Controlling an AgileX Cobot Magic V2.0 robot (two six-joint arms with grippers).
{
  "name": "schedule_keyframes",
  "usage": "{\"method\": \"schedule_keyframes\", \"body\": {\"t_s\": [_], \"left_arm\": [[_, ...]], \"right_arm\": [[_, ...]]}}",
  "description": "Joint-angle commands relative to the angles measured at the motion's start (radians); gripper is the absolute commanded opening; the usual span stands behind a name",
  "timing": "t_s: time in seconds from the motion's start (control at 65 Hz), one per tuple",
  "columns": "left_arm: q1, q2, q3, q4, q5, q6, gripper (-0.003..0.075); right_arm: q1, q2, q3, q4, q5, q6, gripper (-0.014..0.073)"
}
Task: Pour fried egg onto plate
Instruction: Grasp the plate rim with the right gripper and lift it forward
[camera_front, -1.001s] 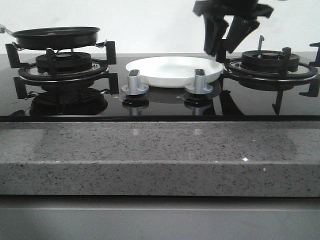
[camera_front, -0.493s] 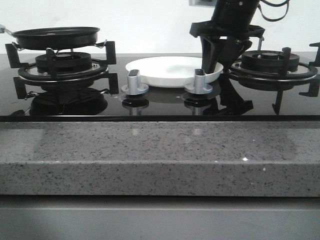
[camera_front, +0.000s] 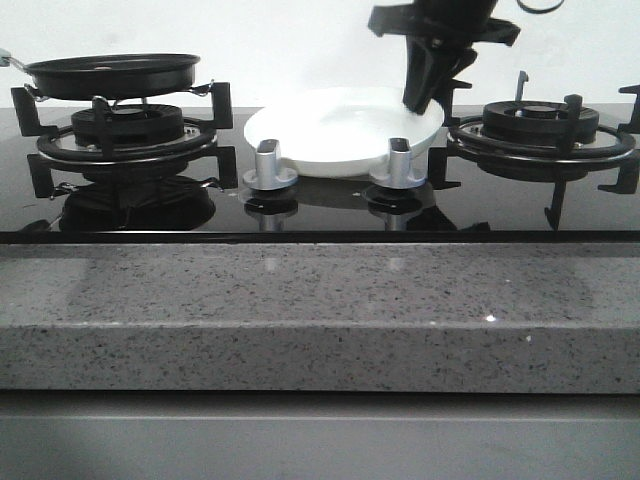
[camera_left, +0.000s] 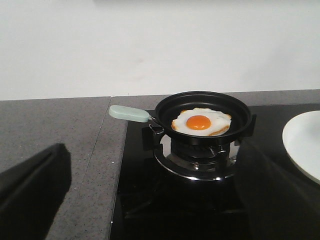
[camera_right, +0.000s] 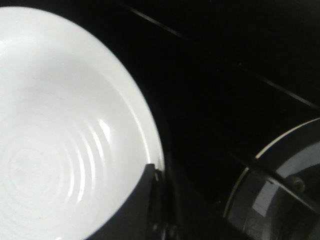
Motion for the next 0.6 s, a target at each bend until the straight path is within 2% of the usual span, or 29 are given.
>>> {"method": "schedule_keyframes", "body": {"t_s": [0.0,0.292,0.585], "left_arm": [[0.002,0.009,-0.037,-0.006,-0.086,-0.01,0.0652],[0.002,0.009,-0.037,-0.006,-0.084,-0.01,0.0652],[0.002,0.009,-0.037,-0.006,-0.084,-0.01,0.0652]], "right_arm": [[-0.001,-0.094,-0.046,0.004,0.09,-0.016,-0.0057],[-0.002,-0.173,-0.045,0.049,0.091,0.025,-0.0057],[-0.001,-0.231,0.014,0.103,0.09,0.002,-0.0057]]}}
